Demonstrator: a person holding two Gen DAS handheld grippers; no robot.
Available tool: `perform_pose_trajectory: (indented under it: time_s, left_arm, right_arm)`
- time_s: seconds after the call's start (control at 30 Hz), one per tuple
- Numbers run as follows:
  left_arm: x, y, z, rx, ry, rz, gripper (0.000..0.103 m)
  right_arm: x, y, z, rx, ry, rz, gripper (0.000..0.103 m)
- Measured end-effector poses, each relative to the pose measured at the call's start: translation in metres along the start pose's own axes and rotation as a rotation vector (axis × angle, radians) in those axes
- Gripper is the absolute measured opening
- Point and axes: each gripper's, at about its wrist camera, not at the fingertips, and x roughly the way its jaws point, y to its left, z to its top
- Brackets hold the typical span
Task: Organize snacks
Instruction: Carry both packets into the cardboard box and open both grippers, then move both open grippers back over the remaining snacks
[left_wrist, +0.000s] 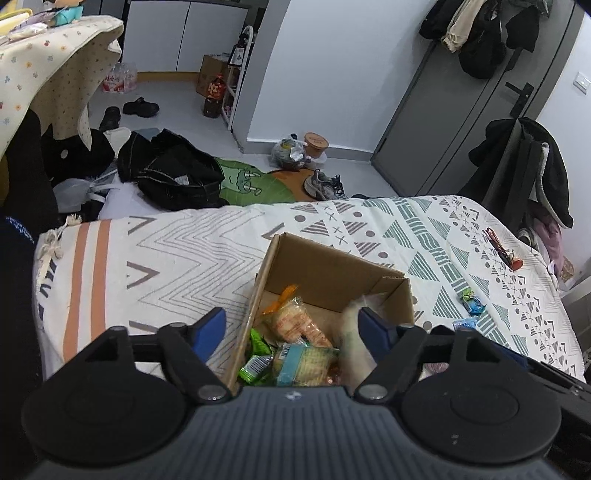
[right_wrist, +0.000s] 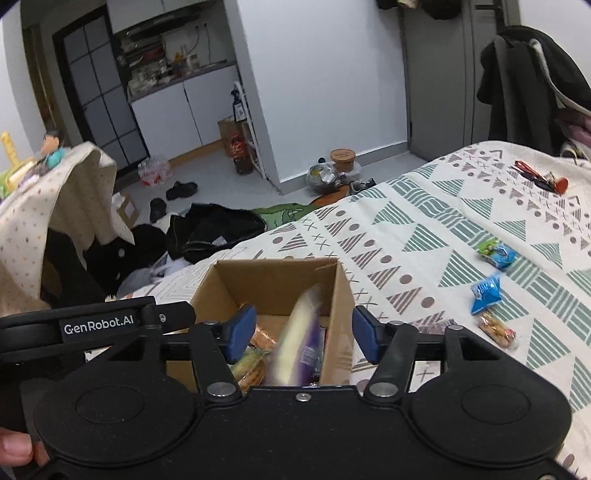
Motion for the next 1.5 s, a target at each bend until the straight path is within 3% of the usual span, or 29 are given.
perform_pose_trajectory:
  time_s: [0.13, 0.6, 1.17, 1.5]
  left_arm:
    - [0.001, -0.006, -0.003, 0.022, 0.008, 0.017, 0.083]
    - [-0.009, -0.041, -0.018, 0.104, 0.003, 0.016, 0.094]
    - [-0.015, -0.099, -0.033, 0.193, -0.002, -0.022, 0.095]
    - [-0.007, -0.129, -0.043, 0.25, 0.02, -0.041, 0.095]
  right_arm:
    - [-0.008, -0.014, -0.004, 0.018, 0.007, -0.023, 0.059]
    - [-0.044, -0.069, -0.02, 0.063, -0.029, -0.093, 0.076]
    - [-0.079, -0.134, -0.033, 0.124, -0.091, -0.174, 0.101]
    - [-0.077, -0.167, -0.043, 0.161, -0.087, -0.223, 0.102]
